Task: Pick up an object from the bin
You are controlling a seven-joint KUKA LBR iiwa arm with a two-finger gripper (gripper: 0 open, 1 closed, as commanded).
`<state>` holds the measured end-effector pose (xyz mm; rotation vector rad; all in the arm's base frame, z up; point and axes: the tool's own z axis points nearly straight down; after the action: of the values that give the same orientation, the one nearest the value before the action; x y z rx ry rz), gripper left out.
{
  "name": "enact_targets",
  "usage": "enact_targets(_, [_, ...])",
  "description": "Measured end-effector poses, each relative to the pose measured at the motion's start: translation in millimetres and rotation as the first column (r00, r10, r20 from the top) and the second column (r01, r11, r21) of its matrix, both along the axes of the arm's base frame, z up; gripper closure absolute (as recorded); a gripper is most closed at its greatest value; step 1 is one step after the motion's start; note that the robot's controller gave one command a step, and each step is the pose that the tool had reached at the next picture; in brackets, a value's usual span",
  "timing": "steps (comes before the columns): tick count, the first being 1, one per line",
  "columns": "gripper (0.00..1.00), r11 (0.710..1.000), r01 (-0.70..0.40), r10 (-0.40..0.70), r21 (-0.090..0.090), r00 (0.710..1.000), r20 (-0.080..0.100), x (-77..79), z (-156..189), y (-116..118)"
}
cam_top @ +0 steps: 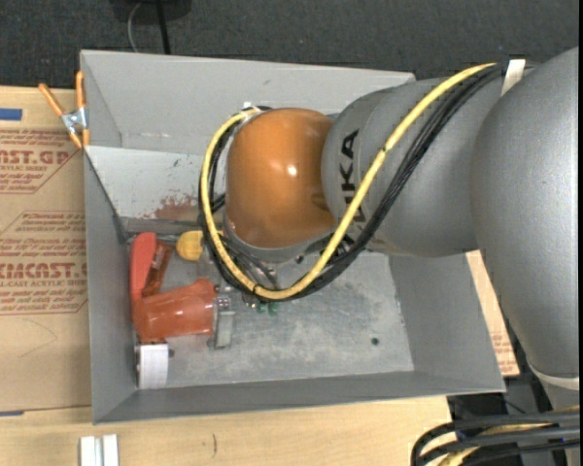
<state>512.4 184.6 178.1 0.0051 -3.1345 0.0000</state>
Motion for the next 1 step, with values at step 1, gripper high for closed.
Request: enact_targets(1, [0.0, 1.0, 0.002, -0.002, 0.001, 1.0, 0.007, 2.0, 4.3, -0.8])
